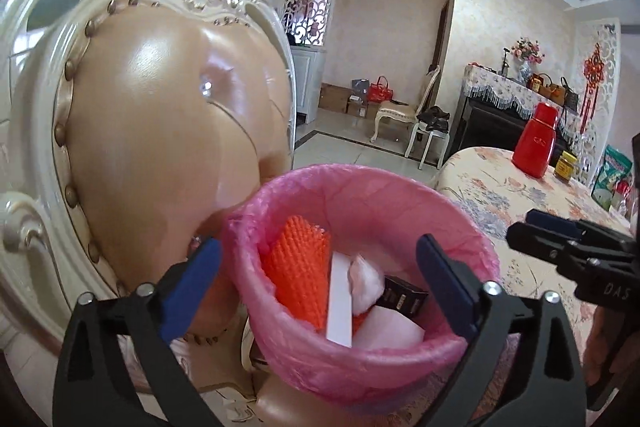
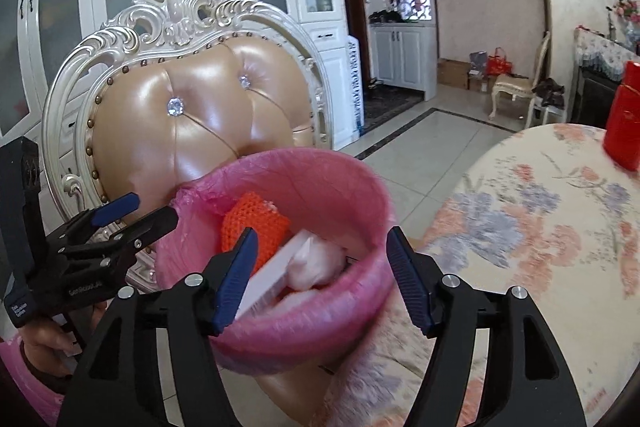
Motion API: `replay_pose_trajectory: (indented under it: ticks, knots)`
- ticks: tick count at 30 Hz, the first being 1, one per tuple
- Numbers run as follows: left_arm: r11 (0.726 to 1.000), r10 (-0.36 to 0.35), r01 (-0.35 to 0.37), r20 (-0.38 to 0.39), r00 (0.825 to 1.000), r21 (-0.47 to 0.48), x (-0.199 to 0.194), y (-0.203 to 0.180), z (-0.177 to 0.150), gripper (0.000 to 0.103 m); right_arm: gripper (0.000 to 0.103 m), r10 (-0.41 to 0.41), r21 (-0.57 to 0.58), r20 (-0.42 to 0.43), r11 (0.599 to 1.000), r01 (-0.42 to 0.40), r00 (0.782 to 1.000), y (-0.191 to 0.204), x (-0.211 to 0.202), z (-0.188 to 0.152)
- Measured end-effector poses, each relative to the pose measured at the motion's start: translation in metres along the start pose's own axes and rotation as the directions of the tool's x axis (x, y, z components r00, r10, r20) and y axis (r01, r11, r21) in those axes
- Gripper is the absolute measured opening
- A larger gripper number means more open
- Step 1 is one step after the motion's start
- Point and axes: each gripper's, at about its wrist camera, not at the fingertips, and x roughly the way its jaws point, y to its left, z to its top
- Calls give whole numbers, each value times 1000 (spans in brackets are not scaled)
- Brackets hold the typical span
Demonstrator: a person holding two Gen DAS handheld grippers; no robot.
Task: Collect trash
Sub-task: 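Carry net and tissue to the pink bin and open both tools over it, then move both open tools back over the table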
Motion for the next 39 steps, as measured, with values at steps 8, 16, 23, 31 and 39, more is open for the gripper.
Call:
replay_pose_trajectory:
  ticks: [8,16,23,31,39]
  knots:
    - [996,-32,35,-43,999,77,-4,-47,-7,98,77,-115,23,41,993,114,993,-29,-55,-23]
    - [980,-116,131,-108,987,147,-9,-108,-22,98,81,-238,102,73,968,230,969,-71,-123,-57]
    - [951,-175,203,-134,975,232,-17,-171,-33,98,83,-347,180,73,927,329,935,-113,-176,-85]
    - [896,-287,325,-164,944,301,-30,-254,-39,98,85,-475,184,34,868,462,879,-162,-228,-109]
    - [807,-416,474,-230,880,352,-32,-355,-45,98,85,-627,261,-32,747,612,779,-238,-280,-147]
